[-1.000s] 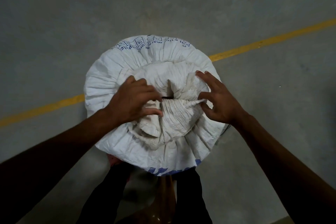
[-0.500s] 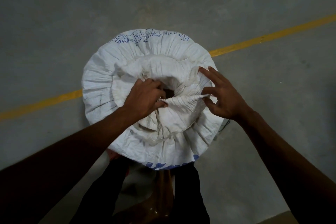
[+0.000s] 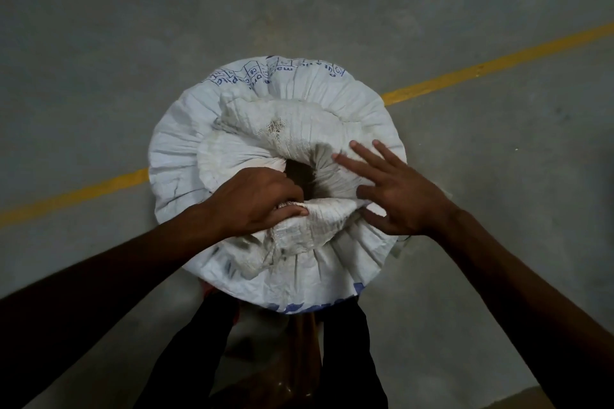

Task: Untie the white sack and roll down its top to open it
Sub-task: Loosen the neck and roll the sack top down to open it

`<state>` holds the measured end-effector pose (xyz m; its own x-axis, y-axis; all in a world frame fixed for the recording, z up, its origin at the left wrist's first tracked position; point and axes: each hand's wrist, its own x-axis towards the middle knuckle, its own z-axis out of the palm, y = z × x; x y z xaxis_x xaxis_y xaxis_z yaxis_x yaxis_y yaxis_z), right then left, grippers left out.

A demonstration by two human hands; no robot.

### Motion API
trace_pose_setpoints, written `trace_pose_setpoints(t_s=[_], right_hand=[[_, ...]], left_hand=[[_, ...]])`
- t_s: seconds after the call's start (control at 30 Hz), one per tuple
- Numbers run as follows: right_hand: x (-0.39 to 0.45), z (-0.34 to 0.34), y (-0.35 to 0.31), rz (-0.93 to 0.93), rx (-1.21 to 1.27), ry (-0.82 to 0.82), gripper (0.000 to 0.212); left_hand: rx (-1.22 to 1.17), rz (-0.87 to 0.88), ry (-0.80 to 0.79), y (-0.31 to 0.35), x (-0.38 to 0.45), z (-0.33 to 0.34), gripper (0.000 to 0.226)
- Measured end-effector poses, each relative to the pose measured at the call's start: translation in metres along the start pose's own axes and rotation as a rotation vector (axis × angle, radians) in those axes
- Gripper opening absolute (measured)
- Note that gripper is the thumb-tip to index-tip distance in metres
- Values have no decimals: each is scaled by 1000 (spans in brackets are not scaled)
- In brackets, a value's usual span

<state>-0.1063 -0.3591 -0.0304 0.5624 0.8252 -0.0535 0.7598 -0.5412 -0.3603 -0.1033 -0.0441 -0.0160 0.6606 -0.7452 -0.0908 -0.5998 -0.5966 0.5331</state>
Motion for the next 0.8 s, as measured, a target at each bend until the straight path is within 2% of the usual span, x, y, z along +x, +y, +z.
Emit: trace_pose_setpoints(t_s=[0.17,0.33,0.43,0.53,0.7,0.8], right_hand=[[23,8,-6,-226,-167,-117,25],[39,3,-3,-296,-280,-266,26],[45,1,-4,-315,-255,-251,30],[50,3,-2,-292,-208,-176,57],[56,3,-6,-78,-107,-371,83],[52,5,-11,-101,-86,-213,91]], left_hand=[[56,10,-64,5,-9,-5,49],[37,-33,-83,7,-21,-7,50],[-6,-107,-121,4,-24,-7,60],[22,-172,-128,-1,-27,-4,70],[111,-208,-98,2,-32,-3,82],[149,-188,-149,-1,-34,-7,85]])
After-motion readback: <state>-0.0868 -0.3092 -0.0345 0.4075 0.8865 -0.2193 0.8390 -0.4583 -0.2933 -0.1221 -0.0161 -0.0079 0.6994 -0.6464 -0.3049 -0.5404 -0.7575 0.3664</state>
